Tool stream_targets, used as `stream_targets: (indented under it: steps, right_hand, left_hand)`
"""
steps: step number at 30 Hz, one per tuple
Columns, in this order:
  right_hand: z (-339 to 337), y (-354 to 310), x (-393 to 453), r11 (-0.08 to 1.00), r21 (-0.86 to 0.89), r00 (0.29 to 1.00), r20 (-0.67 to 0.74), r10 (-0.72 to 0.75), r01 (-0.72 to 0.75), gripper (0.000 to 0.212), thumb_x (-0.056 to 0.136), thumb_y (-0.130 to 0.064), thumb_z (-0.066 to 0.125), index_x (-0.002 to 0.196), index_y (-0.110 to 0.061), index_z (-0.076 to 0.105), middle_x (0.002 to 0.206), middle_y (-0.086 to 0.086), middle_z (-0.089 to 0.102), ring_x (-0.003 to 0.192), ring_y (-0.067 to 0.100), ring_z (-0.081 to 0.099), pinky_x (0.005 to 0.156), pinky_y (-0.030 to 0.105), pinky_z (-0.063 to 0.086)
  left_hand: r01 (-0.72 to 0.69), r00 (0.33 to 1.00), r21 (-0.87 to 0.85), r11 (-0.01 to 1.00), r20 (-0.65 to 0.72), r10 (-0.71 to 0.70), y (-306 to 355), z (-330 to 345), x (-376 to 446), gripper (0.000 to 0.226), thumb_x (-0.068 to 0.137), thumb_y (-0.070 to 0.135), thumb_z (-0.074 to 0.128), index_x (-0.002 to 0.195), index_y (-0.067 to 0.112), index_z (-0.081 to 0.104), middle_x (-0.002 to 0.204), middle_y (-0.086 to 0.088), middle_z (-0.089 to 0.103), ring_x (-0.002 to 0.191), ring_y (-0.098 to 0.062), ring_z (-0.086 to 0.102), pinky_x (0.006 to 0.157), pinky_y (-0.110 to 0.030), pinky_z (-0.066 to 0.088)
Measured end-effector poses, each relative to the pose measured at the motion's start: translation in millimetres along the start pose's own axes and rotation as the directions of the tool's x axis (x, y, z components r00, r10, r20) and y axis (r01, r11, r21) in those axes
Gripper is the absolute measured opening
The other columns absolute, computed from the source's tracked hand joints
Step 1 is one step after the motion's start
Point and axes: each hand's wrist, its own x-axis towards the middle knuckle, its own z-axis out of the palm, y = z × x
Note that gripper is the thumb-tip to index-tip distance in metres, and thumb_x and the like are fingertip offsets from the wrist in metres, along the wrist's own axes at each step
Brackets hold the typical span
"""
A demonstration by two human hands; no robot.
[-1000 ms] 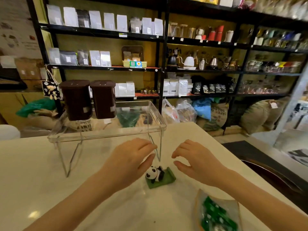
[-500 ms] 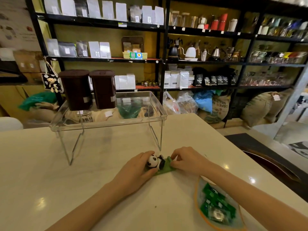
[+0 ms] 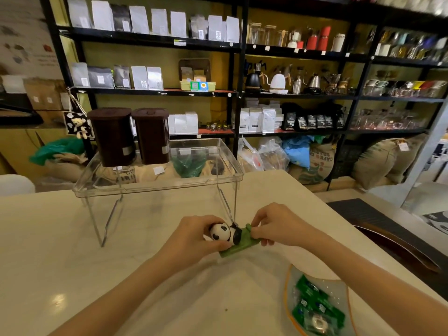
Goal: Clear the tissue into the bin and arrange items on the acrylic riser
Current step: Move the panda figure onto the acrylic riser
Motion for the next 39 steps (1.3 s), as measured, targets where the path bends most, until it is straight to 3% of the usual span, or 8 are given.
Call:
stream_targets:
  steps: [7, 12, 14, 18, 22, 27, 32, 39]
  right_hand:
    - [-48, -44, -10, 0.995, 0.064, 0.995, -0.062, -0.072, 0.076, 0.011, 0.078, -0.019, 0.064, 0.08, -0.01, 0.07, 0.05, -0.005, 0.063, 0.038, -0.001, 0.051, 0.044, 0.008, 0.042]
    - [-75, -71, 7, 0.982, 0.107, 0.975, -0.175, -0.136, 0.156, 0.012, 0.08, -0.019, 0.063, 0.073, -0.012, 0.068, 0.046, -0.007, 0.061, 0.035, -0.001, 0.048, 0.037, 0.004, 0.036]
    - [-82, -78, 20, 0.975, 0.125, 0.962, -0.226, -0.15, 0.181, 0.013, 0.081, -0.019, 0.063, 0.076, -0.01, 0.069, 0.051, -0.004, 0.062, 0.038, 0.0, 0.049, 0.037, 0.006, 0.036]
    - [-88, -86, 55, 0.966, 0.165, 0.938, -0.317, -0.14, 0.2, 0.013, 0.08, -0.018, 0.065, 0.084, -0.008, 0.072, 0.062, 0.001, 0.064, 0.052, 0.007, 0.051, 0.048, 0.016, 0.041]
    - [-85, -86, 95, 0.948, 0.227, 0.912, -0.391, -0.121, 0.223, 0.018, 0.077, -0.018, 0.069, 0.092, -0.009, 0.074, 0.094, 0.011, 0.072, 0.078, 0.02, 0.061, 0.068, 0.028, 0.051]
    - [-78, -83, 139, 0.964, 0.158, 0.903, -0.409, -0.131, 0.212, 0.025, 0.08, -0.018, 0.067, 0.103, -0.007, 0.07, 0.1, 0.01, 0.07, 0.07, 0.007, 0.054, 0.056, 0.015, 0.039]
    - [-74, -75, 176, 0.986, 0.076, 0.908, -0.405, -0.107, 0.15, 0.024, 0.08, -0.021, 0.066, 0.1, -0.009, 0.071, 0.099, 0.009, 0.071, 0.076, 0.013, 0.059, 0.073, 0.027, 0.05]
    - [-64, -68, 202, 0.99, -0.108, 0.884, -0.451, -0.125, 0.086, 0.019, 0.078, -0.023, 0.065, 0.089, -0.012, 0.075, 0.088, 0.007, 0.074, 0.077, 0.019, 0.064, 0.074, 0.03, 0.055]
  left_hand:
    - [-0.071, 0.997, 0.122, 0.99, -0.002, 0.072, 48, -63, 12, 0.041, 0.071, 0.03, 0.073, 0.111, 0.024, 0.064, 0.079, 0.024, 0.056, 0.075, 0.008, 0.057, 0.063, -0.007, 0.052]
    - [-0.093, 0.994, 0.089, 0.992, -0.055, 0.098, 61, -103, 35, 0.04, 0.071, 0.023, 0.073, 0.11, 0.021, 0.065, 0.082, 0.021, 0.061, 0.08, 0.004, 0.062, 0.072, -0.009, 0.052]
    - [-0.083, 0.992, 0.033, 0.996, -0.089, 0.086, 58, -117, 49, 0.039, 0.071, 0.016, 0.073, 0.11, 0.017, 0.065, 0.089, 0.01, 0.066, 0.087, -0.004, 0.065, 0.082, -0.018, 0.054]
    - [-0.062, 0.983, 0.02, 0.998, -0.173, 0.065, 42, -128, 81, 0.041, 0.072, 0.01, 0.073, 0.112, 0.012, 0.065, 0.105, -0.008, 0.069, 0.094, -0.018, 0.065, 0.089, -0.027, 0.052]
    - [-0.031, 0.957, 0.076, 0.997, -0.287, 0.051, 25, -124, 109, 0.045, 0.074, 0.008, 0.072, 0.118, 0.011, 0.061, 0.117, -0.011, 0.066, 0.099, -0.018, 0.062, 0.094, -0.028, 0.048]
    - [0.047, 0.938, 0.218, 0.975, -0.345, 0.032, 13, -109, 139, 0.046, 0.082, 0.009, 0.063, 0.127, 0.01, 0.052, 0.125, -0.013, 0.058, 0.117, -0.026, 0.052, 0.103, -0.033, 0.04]
    - [0.154, 0.956, 0.217, 0.964, -0.281, -0.089, -5, -107, 171, 0.044, 0.083, 0.008, 0.062, 0.125, 0.007, 0.051, 0.126, -0.015, 0.055, 0.117, -0.029, 0.051, 0.101, -0.037, 0.043]
    - [0.181, 0.968, 0.207, 0.961, -0.209, -0.138, -18, -105, 188, 0.041, 0.082, 0.004, 0.061, 0.122, 0.008, 0.054, 0.126, -0.014, 0.055, 0.115, -0.029, 0.051, 0.098, -0.036, 0.044]
